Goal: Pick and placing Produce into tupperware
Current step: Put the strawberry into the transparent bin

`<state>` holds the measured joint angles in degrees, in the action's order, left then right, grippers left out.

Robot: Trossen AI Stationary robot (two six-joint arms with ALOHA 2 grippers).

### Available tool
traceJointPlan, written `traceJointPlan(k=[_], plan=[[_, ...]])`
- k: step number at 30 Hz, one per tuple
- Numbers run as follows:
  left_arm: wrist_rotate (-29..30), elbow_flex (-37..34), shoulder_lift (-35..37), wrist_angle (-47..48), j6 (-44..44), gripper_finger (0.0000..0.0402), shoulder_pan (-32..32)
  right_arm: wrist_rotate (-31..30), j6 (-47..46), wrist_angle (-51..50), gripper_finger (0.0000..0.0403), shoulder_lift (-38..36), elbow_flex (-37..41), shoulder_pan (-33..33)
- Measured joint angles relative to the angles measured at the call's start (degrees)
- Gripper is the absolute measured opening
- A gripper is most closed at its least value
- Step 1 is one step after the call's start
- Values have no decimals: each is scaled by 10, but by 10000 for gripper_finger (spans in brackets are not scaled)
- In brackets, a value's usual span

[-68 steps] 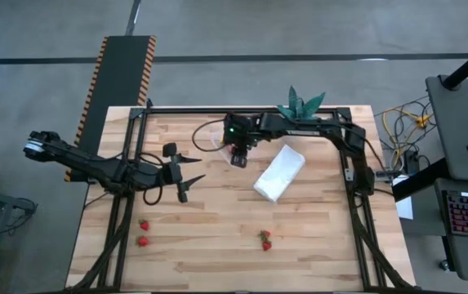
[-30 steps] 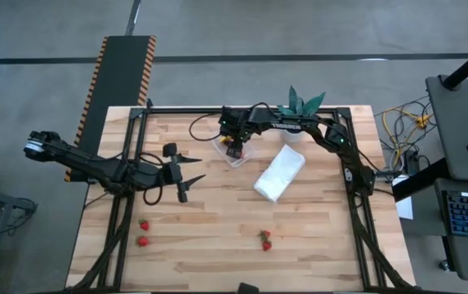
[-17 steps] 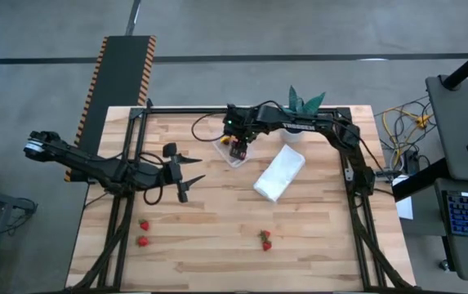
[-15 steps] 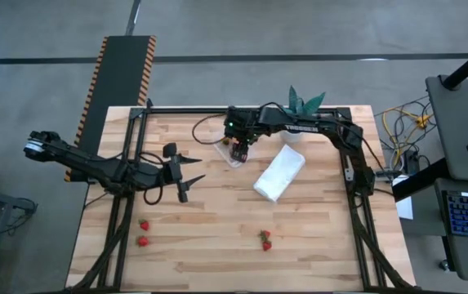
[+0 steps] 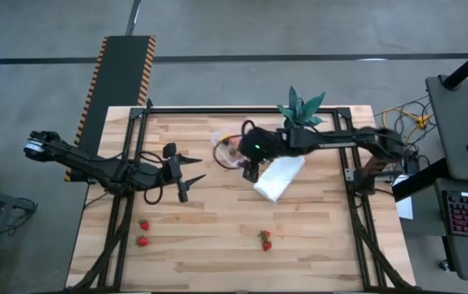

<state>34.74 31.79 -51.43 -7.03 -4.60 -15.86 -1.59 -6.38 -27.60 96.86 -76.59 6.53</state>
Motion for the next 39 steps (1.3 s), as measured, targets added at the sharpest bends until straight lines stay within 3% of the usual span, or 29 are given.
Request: traceJointPlan(k=[10,15,22,29,36,39], plan=[[7,6,-29,-3,85,219,1,0,-17,214,182,-123,190,-45],[5,5,-63,7,178,219,0,0,-13,282,182,-169,267,-53],[-13,39,-102,38,235,219,9,1,-8,393,182,-216,370,-65],[-32,67,-129,111,442,219,15,2,-2,464,182,-242,433,-67],[-120,68,-149,229,639,219,44,5,9,480,182,-244,451,-67],[-184,68,-159,294,729,219,51,5,14,479,182,-244,454,-67]])
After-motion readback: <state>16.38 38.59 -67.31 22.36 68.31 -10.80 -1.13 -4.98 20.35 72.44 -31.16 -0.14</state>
